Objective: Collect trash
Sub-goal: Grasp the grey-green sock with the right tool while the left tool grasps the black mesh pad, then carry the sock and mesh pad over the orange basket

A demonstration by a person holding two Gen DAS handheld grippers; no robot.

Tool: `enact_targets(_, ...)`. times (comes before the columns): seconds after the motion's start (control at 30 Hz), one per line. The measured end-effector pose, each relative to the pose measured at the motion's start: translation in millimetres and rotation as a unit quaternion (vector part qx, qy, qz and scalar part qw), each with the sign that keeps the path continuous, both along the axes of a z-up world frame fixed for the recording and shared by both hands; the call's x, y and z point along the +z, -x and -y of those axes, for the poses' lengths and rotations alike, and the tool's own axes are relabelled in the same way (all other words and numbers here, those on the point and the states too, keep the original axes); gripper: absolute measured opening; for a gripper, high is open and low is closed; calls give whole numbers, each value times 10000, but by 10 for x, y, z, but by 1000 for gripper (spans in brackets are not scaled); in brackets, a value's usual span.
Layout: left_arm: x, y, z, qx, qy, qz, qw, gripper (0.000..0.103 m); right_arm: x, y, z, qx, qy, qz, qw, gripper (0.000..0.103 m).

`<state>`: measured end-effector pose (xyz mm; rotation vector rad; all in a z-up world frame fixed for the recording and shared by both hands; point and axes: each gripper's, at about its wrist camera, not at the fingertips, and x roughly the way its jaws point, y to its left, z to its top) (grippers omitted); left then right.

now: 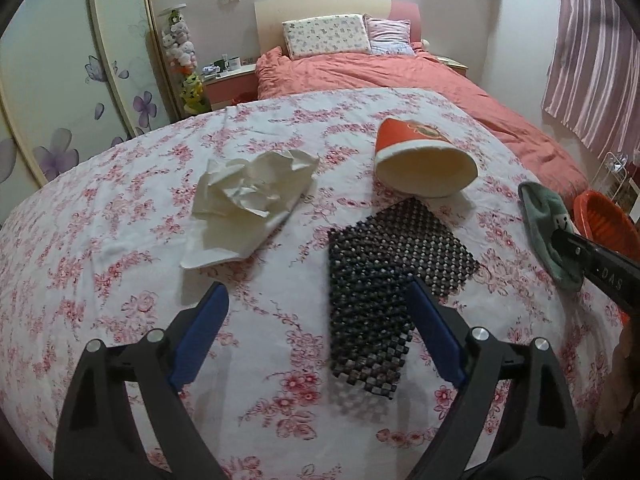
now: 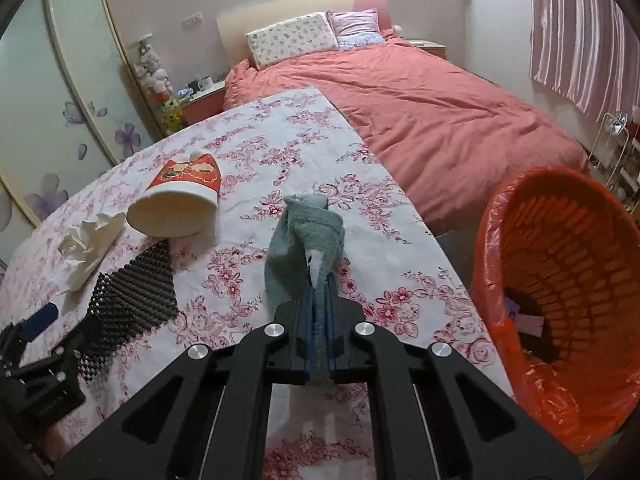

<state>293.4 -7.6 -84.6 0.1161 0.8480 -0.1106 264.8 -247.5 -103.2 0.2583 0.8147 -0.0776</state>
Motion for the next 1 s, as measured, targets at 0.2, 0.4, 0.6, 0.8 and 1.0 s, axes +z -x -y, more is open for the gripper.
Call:
enact_targets(0.2,-32,-14,50,-51,-35,-18,10000,82,-37,4,34,120,-267,-24,9996,17)
enact_targets(0.4,-90,-101,92,10,85,-198,9998,74,-42,22,59,165,-385,-4,9991,19)
enact_targets(0.6,-92,-183,171,-113,426,-270,9987,40,-43,22,63,166,-385,-3,9991,19)
enact_targets(0.8,-20,-144,270,-281,208,-101,9993,10,-36,27,65,145,-315,-2,9994,16)
enact_targets(1.0,237,-21,195,-340,347,183,9987,8,33,134,133,107,-317,106,9994,6)
